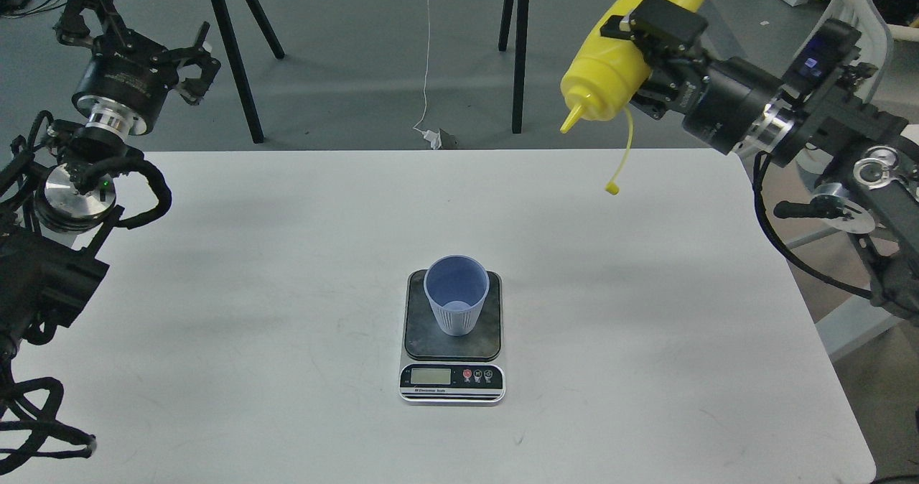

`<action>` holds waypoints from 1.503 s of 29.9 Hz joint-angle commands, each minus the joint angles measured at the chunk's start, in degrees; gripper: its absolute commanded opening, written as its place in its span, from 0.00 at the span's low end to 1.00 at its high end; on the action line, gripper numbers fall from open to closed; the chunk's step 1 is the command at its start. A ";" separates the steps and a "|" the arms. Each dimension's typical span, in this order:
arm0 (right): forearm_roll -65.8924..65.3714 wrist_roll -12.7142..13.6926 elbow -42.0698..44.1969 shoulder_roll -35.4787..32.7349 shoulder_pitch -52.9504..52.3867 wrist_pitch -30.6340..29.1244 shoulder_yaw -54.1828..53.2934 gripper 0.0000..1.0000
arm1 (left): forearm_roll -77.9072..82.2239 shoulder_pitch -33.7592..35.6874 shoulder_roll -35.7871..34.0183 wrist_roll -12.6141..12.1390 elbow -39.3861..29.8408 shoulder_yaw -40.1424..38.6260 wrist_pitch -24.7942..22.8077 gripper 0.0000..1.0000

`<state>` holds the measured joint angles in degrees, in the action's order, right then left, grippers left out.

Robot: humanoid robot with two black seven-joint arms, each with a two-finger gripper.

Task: Pour seasoning into cup on scale with both arms
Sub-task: 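Hold the bottle inverted over the blue cup and squeeze out seasoning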

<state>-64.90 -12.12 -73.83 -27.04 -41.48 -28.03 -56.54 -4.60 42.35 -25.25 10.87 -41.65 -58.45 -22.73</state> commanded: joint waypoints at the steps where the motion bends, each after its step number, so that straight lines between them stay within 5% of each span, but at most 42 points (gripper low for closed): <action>1: -11.97 0.86 -1.40 0.85 -3.95 0.03 5.02 0.33 | -0.06 -0.07 -0.15 0.03 -0.01 -0.08 -0.91 1.00; 10: -36.42 2.80 -5.36 7.43 -4.67 0.03 10.83 0.30 | -0.06 -0.07 -0.06 0.03 -0.01 -0.08 -1.00 1.00; 20: -51.02 4.47 -4.66 12.45 -4.31 9.66 20.23 0.28 | -0.06 0.01 -0.41 0.03 -0.01 -0.08 -1.09 1.00; 31: -52.26 5.70 -1.14 16.32 -3.26 19.24 23.31 0.27 | -0.06 0.10 -0.59 0.03 -0.01 -0.08 -1.09 1.00; 45: -45.69 5.08 -0.44 15.89 -3.08 19.77 21.91 0.27 | -0.15 0.19 -0.76 -0.06 -0.63 -0.26 -1.00 1.00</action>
<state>-115.12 -6.87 -74.08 -10.19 -44.40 -7.90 -33.60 -4.66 42.45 -25.99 10.89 -41.73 -58.60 -23.82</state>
